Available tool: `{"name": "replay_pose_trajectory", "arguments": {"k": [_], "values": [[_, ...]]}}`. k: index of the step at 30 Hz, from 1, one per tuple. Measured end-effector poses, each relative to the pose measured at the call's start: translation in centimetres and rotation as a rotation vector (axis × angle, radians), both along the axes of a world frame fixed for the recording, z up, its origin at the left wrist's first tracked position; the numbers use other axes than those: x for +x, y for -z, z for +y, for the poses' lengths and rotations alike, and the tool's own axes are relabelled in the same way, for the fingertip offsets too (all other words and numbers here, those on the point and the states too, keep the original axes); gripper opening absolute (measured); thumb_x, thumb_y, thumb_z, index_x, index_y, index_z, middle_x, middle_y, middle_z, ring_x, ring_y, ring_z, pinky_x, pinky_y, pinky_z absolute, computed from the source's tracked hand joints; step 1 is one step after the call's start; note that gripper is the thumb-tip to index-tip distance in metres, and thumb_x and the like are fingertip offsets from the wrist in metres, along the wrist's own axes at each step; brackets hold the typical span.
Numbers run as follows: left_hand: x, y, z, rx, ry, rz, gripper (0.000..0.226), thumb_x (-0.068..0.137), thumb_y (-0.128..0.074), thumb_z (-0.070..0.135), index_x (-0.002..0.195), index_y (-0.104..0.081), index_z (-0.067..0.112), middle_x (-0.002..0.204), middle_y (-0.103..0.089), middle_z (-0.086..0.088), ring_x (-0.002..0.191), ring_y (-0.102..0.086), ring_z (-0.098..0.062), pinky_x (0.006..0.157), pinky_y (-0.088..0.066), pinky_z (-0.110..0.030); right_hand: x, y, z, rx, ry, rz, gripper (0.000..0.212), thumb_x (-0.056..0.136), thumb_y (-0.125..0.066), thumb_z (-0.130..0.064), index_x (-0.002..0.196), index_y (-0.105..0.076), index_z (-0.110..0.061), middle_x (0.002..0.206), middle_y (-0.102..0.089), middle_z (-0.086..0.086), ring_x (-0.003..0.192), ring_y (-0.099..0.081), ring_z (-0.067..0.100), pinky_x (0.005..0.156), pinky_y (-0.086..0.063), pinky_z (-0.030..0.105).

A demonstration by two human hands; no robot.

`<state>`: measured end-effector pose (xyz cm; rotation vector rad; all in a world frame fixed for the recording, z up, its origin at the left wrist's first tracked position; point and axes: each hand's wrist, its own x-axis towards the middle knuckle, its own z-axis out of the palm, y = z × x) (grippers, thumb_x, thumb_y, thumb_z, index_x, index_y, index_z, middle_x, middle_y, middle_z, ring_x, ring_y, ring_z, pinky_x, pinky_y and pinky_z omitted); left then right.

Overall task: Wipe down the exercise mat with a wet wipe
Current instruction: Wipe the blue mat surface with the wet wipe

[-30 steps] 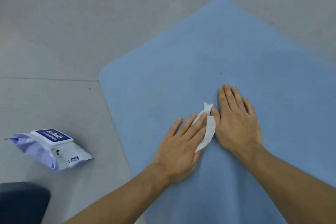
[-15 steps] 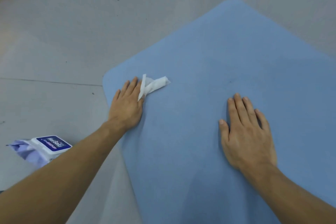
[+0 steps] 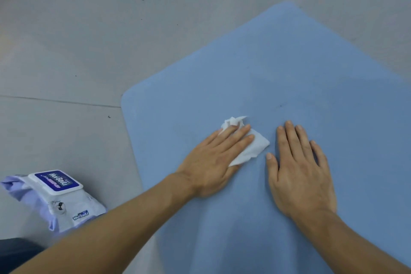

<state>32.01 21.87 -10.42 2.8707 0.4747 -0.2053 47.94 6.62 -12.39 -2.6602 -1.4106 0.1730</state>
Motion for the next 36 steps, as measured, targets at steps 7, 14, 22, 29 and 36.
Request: {"name": "replay_pose_trajectory", "arguments": {"k": [7, 14, 22, 29, 36], "values": [[-2.5, 0.2, 9.4, 0.02, -0.398, -0.011, 0.063, 0.104, -0.026, 0.037, 0.161, -0.022, 0.01, 0.17, -0.012, -0.009, 0.158, -0.009, -0.028, 0.128, -0.013, -0.042, 0.0, -0.1, -0.1, -0.008, -0.003, 0.006, 0.068, 0.103, -0.017, -0.045, 0.163, -0.022, -0.013, 0.171, -0.014, 0.002, 0.159, -0.009, 0.018, 0.127, -0.015, 0.043], [-4.1, 0.2, 12.7, 0.042, -0.556, 0.012, 0.058, 0.11, -0.026, 0.034, 0.162, -0.021, 0.008, 0.17, -0.014, -0.016, 0.157, -0.01, -0.038, 0.128, -0.008, -0.046, -0.1, 0.0, 0.0, -0.01, -0.003, 0.009, 0.068, 0.104, -0.016, -0.046, 0.163, -0.021, -0.014, 0.171, -0.013, 0.001, 0.159, -0.008, 0.017, 0.127, -0.014, 0.042], [0.0, 0.5, 1.7, 0.048, -0.155, 0.02, 0.059, 0.106, -0.013, 0.047, 0.164, -0.008, 0.037, 0.172, 0.002, 0.007, 0.159, 0.008, -0.018, 0.128, 0.004, -0.037, 0.0, -0.2, 0.1, -0.023, -0.003, 0.013, 0.068, 0.103, -0.015, -0.046, 0.163, -0.02, -0.015, 0.172, -0.011, 0.0, 0.159, -0.008, 0.016, 0.127, -0.013, 0.042], [-4.7, 0.8, 9.8, 0.041, -0.456, 0.002, 0.055, 0.11, -0.03, 0.035, 0.163, -0.018, 0.028, 0.172, -0.006, -0.004, 0.159, -0.003, -0.023, 0.127, -0.012, -0.043, -0.1, -0.3, 0.1, -0.017, -0.003, 0.011, 0.069, 0.103, -0.018, -0.045, 0.162, -0.024, -0.012, 0.171, -0.015, 0.002, 0.158, -0.01, 0.018, 0.127, -0.017, 0.044], [-9.8, 1.1, 16.0, 0.053, -0.825, -0.033, 0.055, 0.109, -0.03, 0.032, 0.161, -0.029, 0.014, 0.168, -0.018, -0.018, 0.153, -0.015, -0.043, 0.126, -0.013, -0.052, -0.1, -0.1, 0.0, -0.005, -0.004, 0.005, 0.067, 0.103, -0.02, -0.045, 0.162, -0.024, -0.012, 0.171, -0.015, 0.002, 0.158, -0.01, 0.018, 0.127, -0.017, 0.043]]}}
